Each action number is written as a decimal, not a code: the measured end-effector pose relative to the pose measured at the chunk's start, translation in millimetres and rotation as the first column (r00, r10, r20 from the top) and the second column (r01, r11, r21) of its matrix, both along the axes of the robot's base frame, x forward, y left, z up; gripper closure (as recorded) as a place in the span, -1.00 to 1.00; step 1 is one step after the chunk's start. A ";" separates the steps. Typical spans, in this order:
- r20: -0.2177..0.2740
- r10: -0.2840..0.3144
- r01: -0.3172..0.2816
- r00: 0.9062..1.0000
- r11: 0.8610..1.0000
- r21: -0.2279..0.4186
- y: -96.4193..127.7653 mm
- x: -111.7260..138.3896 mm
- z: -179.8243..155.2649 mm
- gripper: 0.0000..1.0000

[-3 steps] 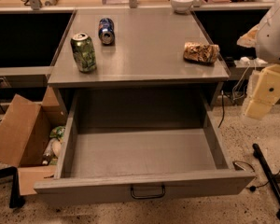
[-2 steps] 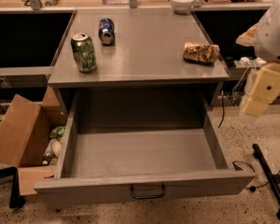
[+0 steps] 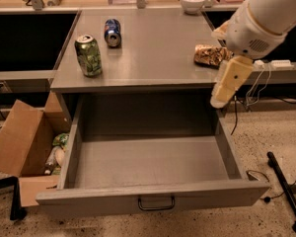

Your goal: Place green can into top drawer

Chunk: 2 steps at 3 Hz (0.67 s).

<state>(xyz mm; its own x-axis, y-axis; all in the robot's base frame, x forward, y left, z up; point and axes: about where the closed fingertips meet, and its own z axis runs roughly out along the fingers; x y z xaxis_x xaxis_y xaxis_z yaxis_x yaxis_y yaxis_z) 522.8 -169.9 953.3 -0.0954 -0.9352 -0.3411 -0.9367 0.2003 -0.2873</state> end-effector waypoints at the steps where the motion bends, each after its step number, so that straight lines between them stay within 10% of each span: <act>1: 0.046 0.051 -0.056 0.998 0.991 0.124 42.9 51.0 -23.8 -1.00; 2: 0.045 0.051 -0.057 0.998 0.991 0.123 43.0 50.8 -23.7 -1.00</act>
Offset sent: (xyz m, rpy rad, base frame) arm 0.0419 0.0367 -0.0199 0.1038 -0.0300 0.0520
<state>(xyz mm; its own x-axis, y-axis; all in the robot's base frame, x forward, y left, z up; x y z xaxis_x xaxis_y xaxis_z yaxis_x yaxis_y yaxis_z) 573.6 -126.9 929.6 -0.0291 -0.8886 -0.4578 -0.9347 0.1865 -0.3027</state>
